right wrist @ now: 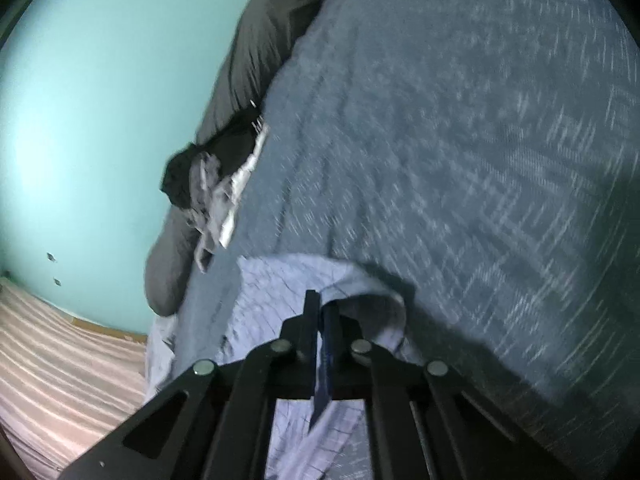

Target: Fold clothes

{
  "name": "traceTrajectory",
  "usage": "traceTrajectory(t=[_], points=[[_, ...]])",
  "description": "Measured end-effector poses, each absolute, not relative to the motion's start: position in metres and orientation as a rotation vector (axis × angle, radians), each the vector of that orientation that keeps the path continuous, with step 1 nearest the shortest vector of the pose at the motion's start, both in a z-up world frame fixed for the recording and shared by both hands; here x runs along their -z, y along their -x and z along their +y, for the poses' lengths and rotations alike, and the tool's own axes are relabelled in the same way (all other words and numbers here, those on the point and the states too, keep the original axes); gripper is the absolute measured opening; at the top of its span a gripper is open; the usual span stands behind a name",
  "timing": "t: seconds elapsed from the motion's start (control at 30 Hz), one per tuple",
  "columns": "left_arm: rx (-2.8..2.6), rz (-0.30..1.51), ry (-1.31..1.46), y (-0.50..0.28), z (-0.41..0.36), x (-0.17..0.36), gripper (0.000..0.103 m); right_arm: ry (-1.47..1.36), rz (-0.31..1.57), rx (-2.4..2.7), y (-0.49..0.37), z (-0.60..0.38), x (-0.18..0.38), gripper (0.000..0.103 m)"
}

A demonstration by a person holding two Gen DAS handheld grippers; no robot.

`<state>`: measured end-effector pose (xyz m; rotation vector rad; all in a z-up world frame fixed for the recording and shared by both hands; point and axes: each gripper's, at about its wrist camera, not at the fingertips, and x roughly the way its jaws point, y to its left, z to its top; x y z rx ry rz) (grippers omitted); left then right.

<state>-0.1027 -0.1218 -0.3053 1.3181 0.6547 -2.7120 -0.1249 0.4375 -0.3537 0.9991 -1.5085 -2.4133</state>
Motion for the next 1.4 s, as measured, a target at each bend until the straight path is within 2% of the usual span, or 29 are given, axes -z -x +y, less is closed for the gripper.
traceTrajectory(t=[0.23, 0.63, 0.77, 0.8, 0.83, 0.87, 1.1, 1.17, 1.23, 1.3, 1.33, 1.4], points=[[2.695, 0.685, -1.288, 0.102, -0.131, 0.305, 0.051, -0.962, -1.615, 2.41, 0.124, 0.462, 0.364, 0.002], [2.71, 0.673, -1.373, 0.104, -0.121, 0.314, 0.051, -0.899, -1.705, 2.384, 0.121, 0.474, 0.373, 0.002], [2.722, 0.654, -1.403, 0.105, -0.115, 0.316, 0.051, -0.965, -1.715, 2.367, 0.126, 0.465, 0.375, 0.006], [2.724, 0.651, -1.411, 0.105, -0.114, 0.316, 0.051, -0.979, -1.704, 2.376, 0.126, 0.463, 0.373, 0.01], [2.726, 0.649, -1.418, 0.105, -0.113, 0.317, 0.051, -0.993, -1.693, 2.386, 0.126, 0.462, 0.371, 0.016], [2.728, 0.646, -1.426, 0.105, -0.112, 0.317, 0.051, -0.993, -1.682, 2.399, 0.124, 0.461, 0.368, 0.028], [2.752, 0.647, -1.467, 0.103, -0.106, 0.319, 0.05, -0.985, -1.635, 2.48, 0.108, 0.462, 0.359, 0.029], [2.76, 0.662, -1.476, 0.103, -0.105, 0.319, 0.042, -0.994, -1.632, 2.48, 0.108, 0.461, 0.361, 0.029], [2.77, 0.637, -1.488, 0.105, -0.1, 0.319, 0.021, -1.003, -1.628, 2.479, 0.108, 0.459, 0.362, 0.029], [2.776, 0.62, -1.497, 0.106, -0.097, 0.319, 0.013, -1.003, -1.624, 2.476, 0.107, 0.458, 0.363, 0.029], [2.78, 0.615, -1.495, 0.106, -0.096, 0.318, 0.005, -1.0, -1.621, 2.474, 0.108, 0.457, 0.362, 0.029], [2.803, 0.588, -1.477, 0.105, -0.091, 0.311, 0.003, -0.999, -1.619, 2.47, 0.109, 0.456, 0.361, 0.029]])
